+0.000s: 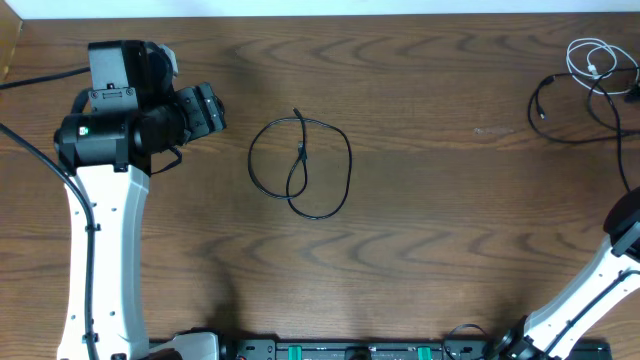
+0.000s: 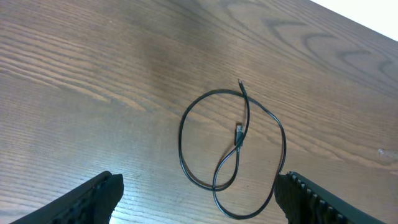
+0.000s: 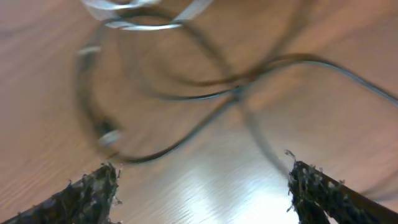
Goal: Untangle cables
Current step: 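Release the black cable at the right table edge, then reach the right gripper to the remaining black cable loop and grasp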
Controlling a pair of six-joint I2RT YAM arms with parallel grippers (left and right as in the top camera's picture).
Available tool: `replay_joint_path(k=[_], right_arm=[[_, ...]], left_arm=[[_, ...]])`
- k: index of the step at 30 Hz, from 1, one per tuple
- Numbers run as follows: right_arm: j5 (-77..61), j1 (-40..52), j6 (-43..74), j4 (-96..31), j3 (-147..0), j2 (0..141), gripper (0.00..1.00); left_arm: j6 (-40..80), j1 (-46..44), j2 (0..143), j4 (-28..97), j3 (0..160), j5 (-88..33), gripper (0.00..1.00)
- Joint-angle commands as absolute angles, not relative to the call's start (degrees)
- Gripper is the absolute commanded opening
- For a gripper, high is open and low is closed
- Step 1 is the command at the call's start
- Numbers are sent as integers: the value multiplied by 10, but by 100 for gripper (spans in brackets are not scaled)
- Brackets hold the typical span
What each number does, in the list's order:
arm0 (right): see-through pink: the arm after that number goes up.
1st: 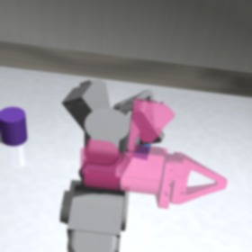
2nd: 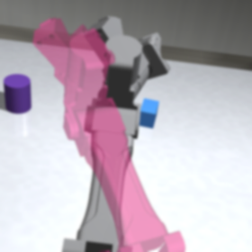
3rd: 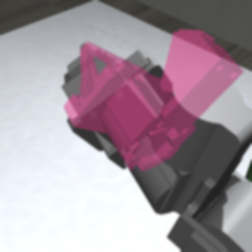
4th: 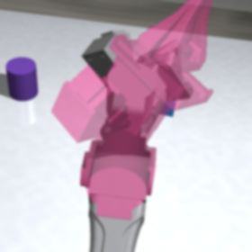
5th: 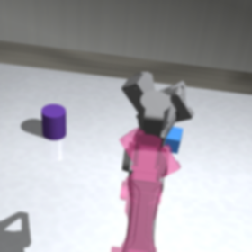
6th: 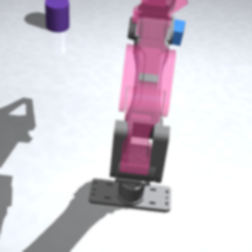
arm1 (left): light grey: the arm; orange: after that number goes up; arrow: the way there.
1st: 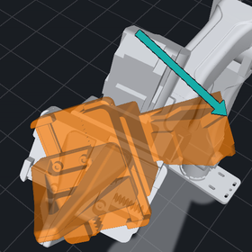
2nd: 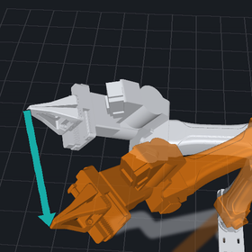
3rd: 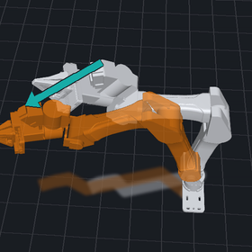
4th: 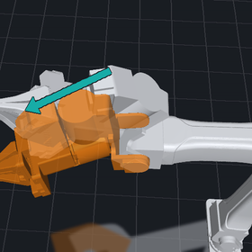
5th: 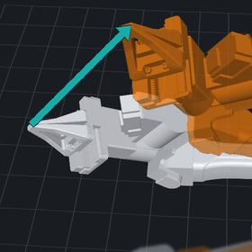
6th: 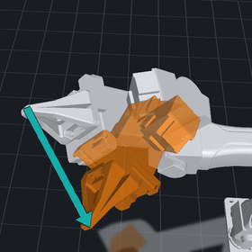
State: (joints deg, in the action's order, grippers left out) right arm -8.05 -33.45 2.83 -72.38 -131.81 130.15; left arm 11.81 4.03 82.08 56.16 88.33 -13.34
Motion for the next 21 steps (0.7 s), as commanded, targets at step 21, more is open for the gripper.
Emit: replay_joint_path(k=[21], right_arm=[[-165, 129, 84, -702, -1320, 1277, 81]], left_arm=[[117, 103, 824, 562, 891, -4, 83]])
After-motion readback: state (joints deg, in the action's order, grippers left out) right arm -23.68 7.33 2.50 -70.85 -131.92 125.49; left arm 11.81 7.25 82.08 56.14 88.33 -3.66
